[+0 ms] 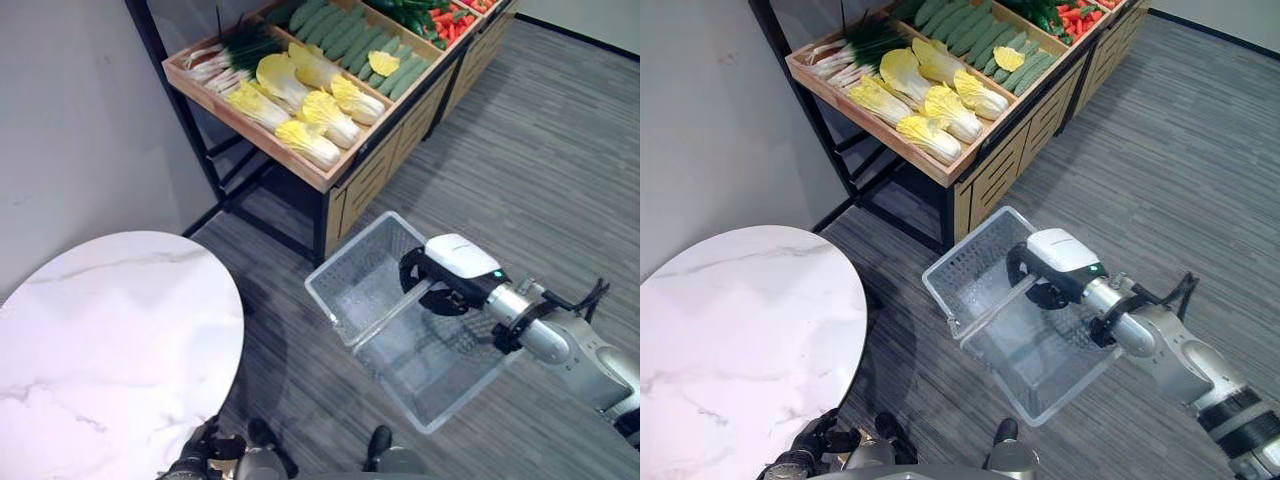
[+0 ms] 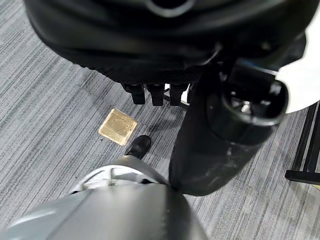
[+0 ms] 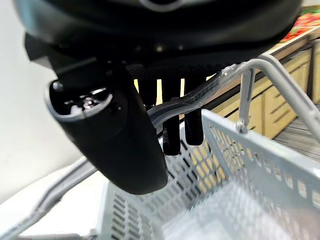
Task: Get the vegetables into the basket
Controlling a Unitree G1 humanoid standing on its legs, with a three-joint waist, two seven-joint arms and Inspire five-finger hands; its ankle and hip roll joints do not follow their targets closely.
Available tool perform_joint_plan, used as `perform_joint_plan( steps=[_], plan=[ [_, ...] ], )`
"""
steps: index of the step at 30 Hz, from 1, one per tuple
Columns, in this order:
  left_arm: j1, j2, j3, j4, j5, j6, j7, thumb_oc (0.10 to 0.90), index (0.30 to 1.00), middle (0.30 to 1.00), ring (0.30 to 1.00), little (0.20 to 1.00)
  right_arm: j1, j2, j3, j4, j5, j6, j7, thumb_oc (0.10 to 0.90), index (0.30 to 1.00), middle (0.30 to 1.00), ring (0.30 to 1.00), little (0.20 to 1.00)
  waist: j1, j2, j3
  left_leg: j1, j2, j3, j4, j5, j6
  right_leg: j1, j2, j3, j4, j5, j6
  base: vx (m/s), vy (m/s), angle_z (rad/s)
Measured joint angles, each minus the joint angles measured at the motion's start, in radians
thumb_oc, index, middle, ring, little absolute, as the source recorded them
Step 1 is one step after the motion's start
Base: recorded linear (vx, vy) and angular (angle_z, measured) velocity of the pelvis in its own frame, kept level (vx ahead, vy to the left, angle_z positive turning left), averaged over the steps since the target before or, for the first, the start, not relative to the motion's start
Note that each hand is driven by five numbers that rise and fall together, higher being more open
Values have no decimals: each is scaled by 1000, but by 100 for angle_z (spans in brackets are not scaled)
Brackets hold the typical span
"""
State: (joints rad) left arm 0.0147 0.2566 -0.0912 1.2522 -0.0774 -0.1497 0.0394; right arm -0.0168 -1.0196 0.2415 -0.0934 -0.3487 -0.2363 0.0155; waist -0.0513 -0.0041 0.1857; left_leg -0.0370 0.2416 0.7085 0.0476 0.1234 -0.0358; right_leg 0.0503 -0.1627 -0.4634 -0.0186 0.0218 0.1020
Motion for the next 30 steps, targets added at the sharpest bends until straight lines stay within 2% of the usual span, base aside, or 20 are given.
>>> perform_joint_plan(
  steps=[6,8,11,12,13,14,15,16,17,18,19,20,21,23,24,25,26,27,29,30],
  plan=[
    [7,-12,-37,3,4,5,-1,900,1000,1000,1000,1000,207,0,-151,6,14,-15,3,400,300,300,300,300,-30,38,6,12,8,20,0,4,-6,1,6,23,-3,-1,2,-15,-88,-11],
    [7,-13,-56,2,27,8,-2,900,1000,1000,1000,1000,288,3,-232,39,14,-42,-2,400,300,300,300,300,-51,51,12,21,13,30,0,4,-8,-3,6,39,1,-6,8,-4,-100,-20],
    [11,-13,-65,0,41,8,-2,900,1000,1000,1000,1000,360,6,-320,74,13,-24,-4,400,300,300,300,300,-79,68,20,28,15,37,0,7,-12,-4,12,54,3,-6,7,41,-175,-17],
    [12,-15,-67,-3,41,6,-2,900,1000,1000,1000,1000,418,59,-393,96,11,-11,-18,400,300,300,300,300,-93,73,24,32,27,28,14,15,-23,1,22,61,4,-11,1,72,-219,-15],
    [13,-14,-63,-3,41,5,-2,900,1000,1000,1000,1000,427,79,-404,103,10,-4,-22,400,300,300,300,300,-96,72,27,35,37,20,32,19,-30,-2,27,73,5,-16,-6,59,-150,-37],
    [16,-10,-49,-11,39,3,-2,900,1000,1000,1000,1000,425,91,-402,108,8,-1,-23,400,300,300,300,300,-85,64,33,40,51,-29,65,25,-52,-6,27,109,11,-31,-31,2,-11,-79],
    [27,-7,-33,-27,38,3,-1,900,1000,1000,1000,1000,424,88,-403,106,3,-1,-23,400,300,300,300,300,-65,58,36,52,59,-90,84,39,-74,-11,28,153,17,-25,-38,-47,-28,-95],
    [38,-6,-30,-44,38,3,-1,900,1000,1000,1000,1000,416,84,-403,106,2,-1,-27,400,300,300,300,300,-63,52,42,45,63,-154,107,40,-84,-9,31,172,14,-3,-45,-26,-39,-108],
    [55,-14,-31,-91,31,4,7,900,1000,1000,1000,1000,383,86,-388,122,2,5,-41,400,300,300,300,300,-67,48,45,31,12,-382,127,-13,-108,-21,36,229,15,3,-57,41,-41,-145],
    [71,-13,-69,-121,17,-11,19,900,1000,1000,1000,1000,314,77,-343,155,2,8,-60,400,300,300,300,300,-21,24,41,46,-148,-700,27,-89,-110,-77,12,331,18,8,-72,136,-6,-169],
    [52,-17,-68,-118,18,-26,17,900,1000,1000,1000,1000,292,75,-343,161,1,9,-61,400,300,300,300,300,-5,16,49,31,-186,-720,-17,-102,-88,-89,3,358,-7,32,-71,199,50,-126],
    [15,-23,-64,-109,18,-29,13,900,1000,1000,1000,1000,286,81,-343,188,1,15,-67,400,300,300,300,300,-16,17,49,-26,-190,-724,-18,-111,-73,-80,13,352,-46,46,-65,171,86,-65],
    [-5,-24,-68,-105,16,-30,21,900,1000,1000,1000,1000,275,87,-333,214,1,21,-66,400,300,300,300,300,1,7,55,-47,-191,-778,-44,-113,-68,-79,26,380,-51,44,-62,171,116,-44],
    [-25,-22,-73,-108,11,-38,21,900,1000,1000,1000,1000,253,93,-316,239,3,22,-67,400,300,300,300,300,25,-15,69,-81,-186,-885,-68,-109,-78,-81,29,428,-51,40,-57,103,133,-91],
    [-33,-25,-71,-107,4,-51,20,900,1000,1000,1000,1000,239,96,-316,240,3,22,-69,400,300,300,300,300,35,-17,72,-93,-188,-912,-57,-109,-87,-97,32,481,-47,39,-53,106,202,-120],
    [-34,-33,-70,-104,-2,-51,20,900,1000,1000,1000,1000,232,96,-314,234,3,21,-69,400,300,300,300,300,39,-13,70,-92,-190,-907,-35,-116,-74,-98,31,513,-44,36,-49,130,253,-124],
    [-32,-40,-70,-93,-1,-50,20,900,1000,1000,1000,1000,237,97,-316,216,3,21,-71,400,300,300,300,300,37,1,64,-89,-188,-879,-25,-110,-52,-91,28,531,-46,37,-32,140,357,-116],
    [-41,-20,-74,-76,1,-49,18,900,1000,1000,1000,1000,313,110,-323,155,8,5,-78,400,300,300,300,300,-2,-36,61,-70,-252,-787,-10,-91,0,-81,-51,550,-55,44,-1,89,368,-76],
    [-52,-8,-75,-56,2,-42,17,900,1000,1000,1000,1000,352,153,-321,147,11,-7,-76,400,300,300,300,300,-40,-56,64,-57,-294,-756,-13,-82,35,-99,-93,558,-30,85,26,10,270,-59],
    [-46,-7,-73,-57,1,-43,17,900,1000,1000,1000,1000,343,181,-307,159,10,-5,-76,400,300,300,300,300,-28,-53,63,-61,-291,-703,-13,-84,50,-143,-91,585,-17,133,35,-13,137,-89]
  ],
)
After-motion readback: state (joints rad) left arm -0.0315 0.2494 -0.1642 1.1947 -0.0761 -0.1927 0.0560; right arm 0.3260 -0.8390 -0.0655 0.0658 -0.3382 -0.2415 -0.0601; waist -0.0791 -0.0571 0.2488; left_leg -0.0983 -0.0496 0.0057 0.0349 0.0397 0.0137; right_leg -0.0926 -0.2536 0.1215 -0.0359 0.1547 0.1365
